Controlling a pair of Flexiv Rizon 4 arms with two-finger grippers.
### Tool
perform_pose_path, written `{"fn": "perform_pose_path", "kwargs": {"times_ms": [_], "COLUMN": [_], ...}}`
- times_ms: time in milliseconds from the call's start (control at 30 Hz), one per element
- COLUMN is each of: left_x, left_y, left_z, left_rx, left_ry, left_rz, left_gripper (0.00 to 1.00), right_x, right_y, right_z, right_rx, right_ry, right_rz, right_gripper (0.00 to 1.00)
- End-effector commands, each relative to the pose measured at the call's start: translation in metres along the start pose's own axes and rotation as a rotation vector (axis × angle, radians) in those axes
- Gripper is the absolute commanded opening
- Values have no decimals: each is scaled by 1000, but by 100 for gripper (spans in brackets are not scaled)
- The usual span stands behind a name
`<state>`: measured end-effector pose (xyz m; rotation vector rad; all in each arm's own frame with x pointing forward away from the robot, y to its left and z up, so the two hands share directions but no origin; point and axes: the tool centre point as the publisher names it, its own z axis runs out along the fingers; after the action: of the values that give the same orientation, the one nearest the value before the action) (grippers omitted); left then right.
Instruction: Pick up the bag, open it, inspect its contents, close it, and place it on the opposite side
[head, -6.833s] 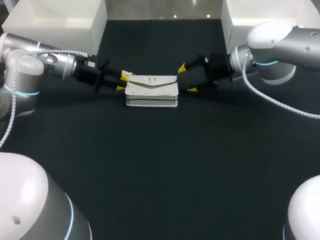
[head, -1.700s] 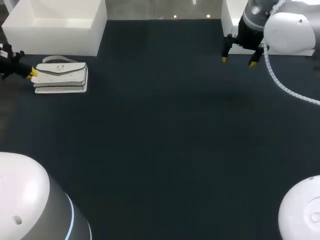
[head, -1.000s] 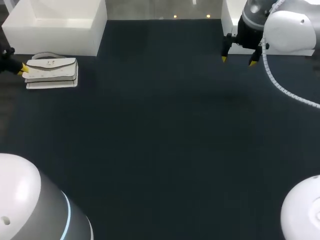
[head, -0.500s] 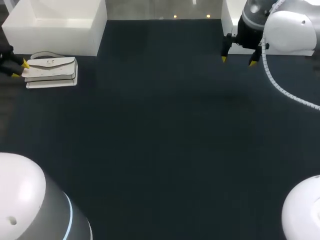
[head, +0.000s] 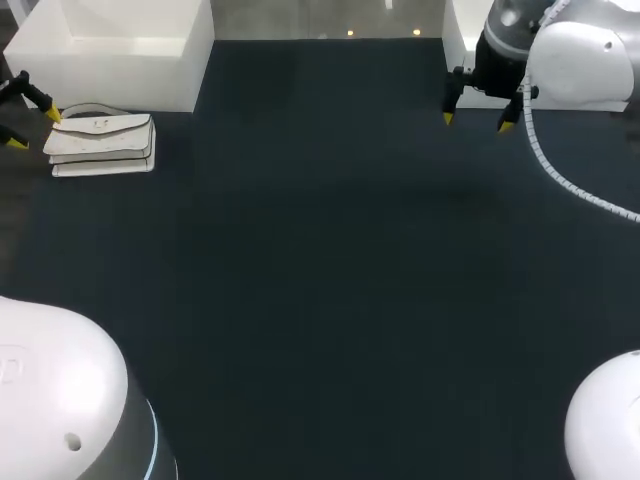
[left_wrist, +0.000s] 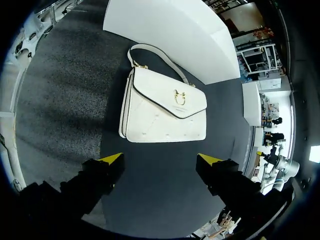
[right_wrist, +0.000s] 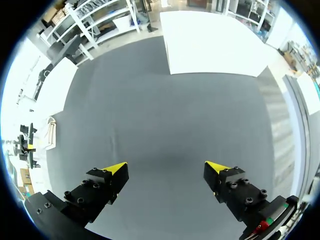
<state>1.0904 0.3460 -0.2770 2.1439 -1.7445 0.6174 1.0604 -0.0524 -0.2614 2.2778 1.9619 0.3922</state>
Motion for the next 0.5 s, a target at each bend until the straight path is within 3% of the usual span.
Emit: {"fn": "perform_pose_path", "kwargs": {"times_ms": [33, 500], "left_x": [15, 38], "left_y": [30, 54], "left_z": [-4, -11], "left_rx": [158, 132], "left_ry": [-208, -346], "left_rz": [-2, 45], "left_gripper": [100, 100], "right_x": [1, 1], "right_y": [0, 0], "right_z": [-1, -1], "right_rx": [-1, -1], "right_ry": [-4, -4], "right_rz": [1, 1], "right_gripper": [100, 100]}}
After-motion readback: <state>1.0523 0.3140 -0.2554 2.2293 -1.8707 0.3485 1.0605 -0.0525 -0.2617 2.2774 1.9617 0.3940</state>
